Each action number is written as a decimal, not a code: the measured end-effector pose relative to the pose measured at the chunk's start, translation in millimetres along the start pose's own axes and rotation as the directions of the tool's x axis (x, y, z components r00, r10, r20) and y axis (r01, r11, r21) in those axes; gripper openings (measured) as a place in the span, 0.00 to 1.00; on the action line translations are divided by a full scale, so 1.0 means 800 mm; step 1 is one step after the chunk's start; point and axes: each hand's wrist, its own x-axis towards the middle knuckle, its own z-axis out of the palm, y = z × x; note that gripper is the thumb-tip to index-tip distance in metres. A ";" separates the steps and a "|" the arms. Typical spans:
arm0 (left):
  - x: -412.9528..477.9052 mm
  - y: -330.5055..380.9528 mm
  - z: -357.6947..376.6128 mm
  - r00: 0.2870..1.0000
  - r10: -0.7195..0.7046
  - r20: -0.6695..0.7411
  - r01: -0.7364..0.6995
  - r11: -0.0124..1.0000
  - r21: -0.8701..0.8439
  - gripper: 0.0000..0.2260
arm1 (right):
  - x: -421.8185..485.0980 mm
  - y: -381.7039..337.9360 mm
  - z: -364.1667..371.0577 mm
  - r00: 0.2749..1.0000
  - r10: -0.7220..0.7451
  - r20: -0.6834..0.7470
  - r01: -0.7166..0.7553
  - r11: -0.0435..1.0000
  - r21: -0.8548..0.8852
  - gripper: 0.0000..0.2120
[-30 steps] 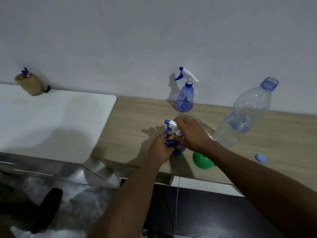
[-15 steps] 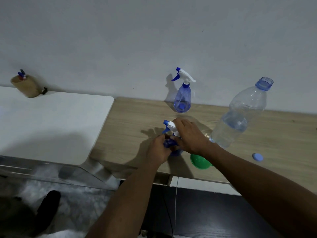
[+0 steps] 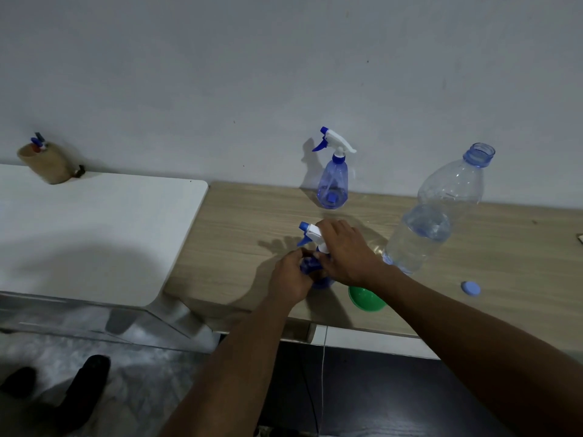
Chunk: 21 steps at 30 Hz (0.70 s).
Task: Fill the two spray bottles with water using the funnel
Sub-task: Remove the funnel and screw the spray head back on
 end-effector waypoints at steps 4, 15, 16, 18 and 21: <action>-0.001 0.007 -0.004 1.000 -0.003 0.020 0.003 1.000 0.007 0.18 | 0.000 -0.005 -0.003 0.996 0.079 0.035 -0.082 0.993 0.082 0.18; -0.018 0.053 -0.038 0.893 -0.147 0.425 0.188 0.981 -0.056 0.18 | -0.029 0.000 0.004 0.788 0.611 -0.080 -0.390 0.596 0.702 0.13; -0.022 0.059 -0.040 0.848 -0.196 0.493 0.259 0.964 -0.061 0.17 | -0.033 -0.001 0.005 0.762 0.647 -0.037 -0.395 0.509 0.765 0.11; -0.029 0.064 -0.040 0.746 -0.262 0.612 0.379 0.923 -0.067 0.16 | -0.040 -0.008 0.008 0.717 0.692 0.084 -0.385 0.293 0.875 0.08; -0.035 0.065 -0.035 0.639 -0.321 0.699 0.440 0.898 0.010 0.17 | -0.044 -0.017 0.016 0.640 0.718 0.274 -0.423 0.032 0.905 0.10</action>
